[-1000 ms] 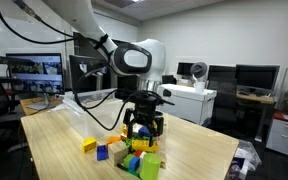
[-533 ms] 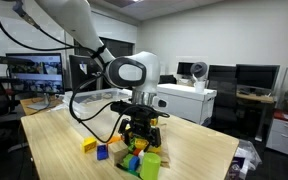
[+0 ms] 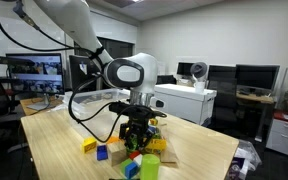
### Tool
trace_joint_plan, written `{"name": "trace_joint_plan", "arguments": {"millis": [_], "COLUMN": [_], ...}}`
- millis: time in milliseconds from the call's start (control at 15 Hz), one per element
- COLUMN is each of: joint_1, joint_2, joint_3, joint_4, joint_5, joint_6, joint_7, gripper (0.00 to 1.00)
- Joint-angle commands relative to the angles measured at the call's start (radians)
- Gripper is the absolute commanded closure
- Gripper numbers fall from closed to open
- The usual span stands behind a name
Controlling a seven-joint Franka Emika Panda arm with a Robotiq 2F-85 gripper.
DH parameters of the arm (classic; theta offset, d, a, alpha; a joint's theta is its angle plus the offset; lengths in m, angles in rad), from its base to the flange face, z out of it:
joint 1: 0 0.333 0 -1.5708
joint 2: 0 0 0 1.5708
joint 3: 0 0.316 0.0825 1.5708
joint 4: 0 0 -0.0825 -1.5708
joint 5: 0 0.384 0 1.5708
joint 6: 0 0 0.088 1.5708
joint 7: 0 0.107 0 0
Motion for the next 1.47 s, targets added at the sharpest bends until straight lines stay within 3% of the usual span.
{"name": "trace_joint_plan", "arguments": {"millis": [0,67,200,733,1400], "joint_1": [0.023,0.028,0.038,0.075,0.114], "joint_2": [-0.045,-0.051,-0.073,-0.218,-0.335], "joint_3": [0.012,0.014,0.023,0.064,0.017], "joint_4": [-0.075,-0.083,-0.101,-0.150,-0.131], "joint_5": [-0.012,-0.011,-0.005,0.026,-0.051], "joint_6": [0.007,0.006,0.001,-0.040,-0.106], "joint_7": [0.023,0.021,0.015,-0.015,0.033], "gripper": [0.94,0.98,0.92,0.93,0.93]}}
